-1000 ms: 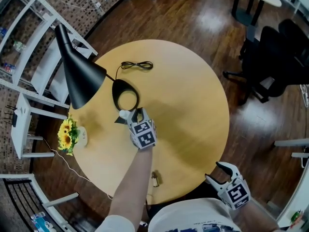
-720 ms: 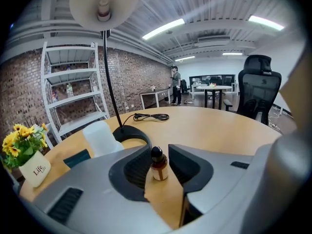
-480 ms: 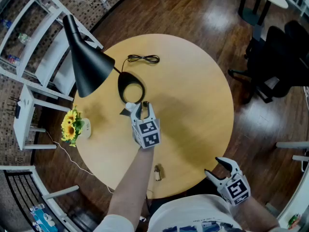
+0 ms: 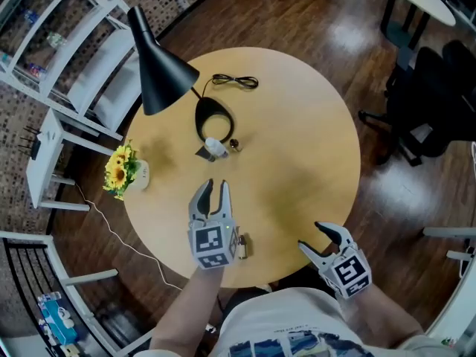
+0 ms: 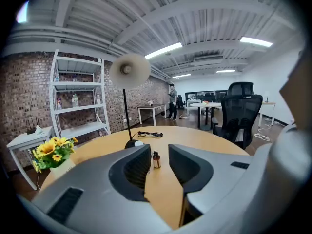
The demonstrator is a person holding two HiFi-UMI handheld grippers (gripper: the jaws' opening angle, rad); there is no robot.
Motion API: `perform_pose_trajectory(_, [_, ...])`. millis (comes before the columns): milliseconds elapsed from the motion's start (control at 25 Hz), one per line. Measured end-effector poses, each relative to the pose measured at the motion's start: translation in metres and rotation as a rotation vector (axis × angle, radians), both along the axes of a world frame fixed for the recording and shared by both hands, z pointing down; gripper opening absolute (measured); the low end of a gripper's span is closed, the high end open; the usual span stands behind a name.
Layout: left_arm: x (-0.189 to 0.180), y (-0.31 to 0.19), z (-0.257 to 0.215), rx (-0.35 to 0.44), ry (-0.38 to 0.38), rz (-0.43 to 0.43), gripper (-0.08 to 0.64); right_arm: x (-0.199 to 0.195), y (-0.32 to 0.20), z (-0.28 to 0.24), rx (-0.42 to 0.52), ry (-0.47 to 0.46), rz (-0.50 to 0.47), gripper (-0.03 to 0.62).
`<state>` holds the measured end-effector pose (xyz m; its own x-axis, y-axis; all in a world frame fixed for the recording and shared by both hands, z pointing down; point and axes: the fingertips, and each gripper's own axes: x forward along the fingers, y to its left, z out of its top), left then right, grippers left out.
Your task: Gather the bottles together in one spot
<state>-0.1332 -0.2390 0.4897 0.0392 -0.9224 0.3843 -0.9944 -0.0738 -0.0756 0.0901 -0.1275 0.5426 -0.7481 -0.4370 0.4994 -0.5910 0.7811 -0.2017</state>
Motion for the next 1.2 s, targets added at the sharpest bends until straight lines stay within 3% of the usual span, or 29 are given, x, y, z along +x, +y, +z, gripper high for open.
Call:
perform_pose_trajectory(200, [-0.02, 0.093, -0.031, -0.035, 0.071, 0.029, 0.12, -0.017, 0.033, -0.025, 0.026, -0.006, -0.03, 0.265])
perform_pose_trajectory(600, [-0.04, 0.296, -0.061, 0.034, 0.196, 0.022, 0.12, -0.019, 0.143, -0.071, 0.117, 0.031, -0.001, 0.265])
perform_pose_trajectory(880, [-0.063, 0.432, -0.065, 0.043, 0.262, -0.03, 0.12, -0.018, 0.243, -0.099, 0.146, 0.032, 0.103, 0.266])
perform_pose_trajectory(1040, [-0.063, 0.491, -0.059, 0.025, 0.265, -0.03, 0.12, -0.006, 0.294, -0.105, 0.174, 0.033, 0.151, 0.293])
perform_pose_trajectory(1200, [-0.053, 0.526, -0.052, 0.002, 0.288, -0.016, 0.12, 0.002, 0.343, -0.096, 0.142, 0.044, 0.147, 0.293])
